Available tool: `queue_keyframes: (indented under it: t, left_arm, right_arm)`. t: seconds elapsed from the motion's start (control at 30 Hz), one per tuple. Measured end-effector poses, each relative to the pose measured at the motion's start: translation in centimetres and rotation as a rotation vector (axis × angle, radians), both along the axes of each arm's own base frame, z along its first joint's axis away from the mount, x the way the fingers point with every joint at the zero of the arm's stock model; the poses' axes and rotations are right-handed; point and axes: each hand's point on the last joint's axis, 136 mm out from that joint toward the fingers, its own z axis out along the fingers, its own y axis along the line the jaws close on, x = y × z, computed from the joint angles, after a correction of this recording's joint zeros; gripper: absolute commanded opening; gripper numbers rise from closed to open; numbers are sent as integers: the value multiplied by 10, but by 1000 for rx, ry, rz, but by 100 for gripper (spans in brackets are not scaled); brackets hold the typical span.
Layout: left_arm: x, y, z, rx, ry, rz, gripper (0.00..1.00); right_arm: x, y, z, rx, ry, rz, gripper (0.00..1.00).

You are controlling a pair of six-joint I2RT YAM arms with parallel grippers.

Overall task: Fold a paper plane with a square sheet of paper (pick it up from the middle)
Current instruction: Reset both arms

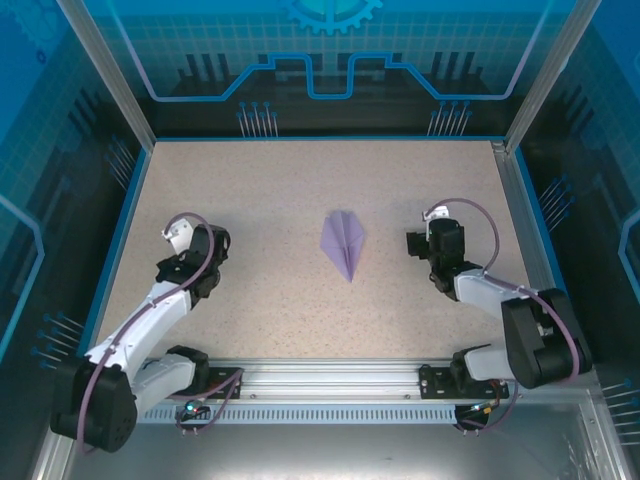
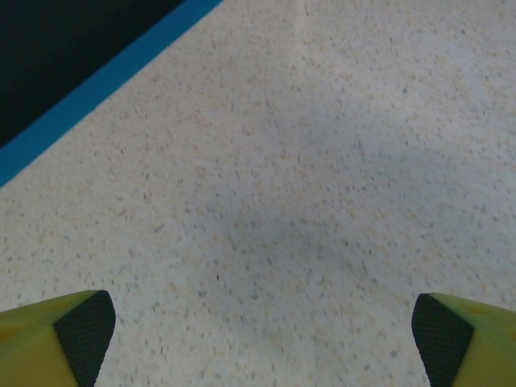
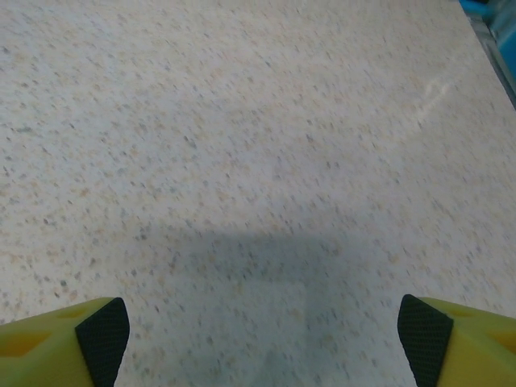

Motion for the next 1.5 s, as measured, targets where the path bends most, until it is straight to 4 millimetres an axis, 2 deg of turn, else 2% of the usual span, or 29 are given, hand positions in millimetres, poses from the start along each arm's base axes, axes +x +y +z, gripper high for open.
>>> queue_keyframes:
  t: [0.1, 0.17, 0.27, 0.4, 0.5, 0.67, 0.9, 1.5]
  left_arm:
    - [15, 0, 0, 41, -16, -25, 99]
    - [27, -2, -5, 69, -27, -51, 99]
    - [38, -5, -23, 106, -28, -99, 99]
    - [51, -13, -45, 116, -45, -196, 99]
    - [63, -15, -44, 99, -90, -256, 99]
    - [87, -12, -29, 72, -235, -324, 99]
    - [98, -27, -61, 19, -196, -449, 99]
    - [103, -36, -54, 11, -225, -500, 99]
  right_arm:
    - [11, 4, 1, 13, -50, 44, 91]
    - [17, -1, -1, 40, -67, 54, 92]
    - [16, -9, -6, 82, -110, 79, 99]
    - [13, 0, -15, 111, -86, 133, 99]
    - [18, 0, -9, 120, -104, 137, 99]
    - [20, 1, -7, 122, -111, 142, 99]
    - [20, 1, -7, 125, -111, 146, 99]
    - [20, 3, -7, 129, -110, 154, 99]
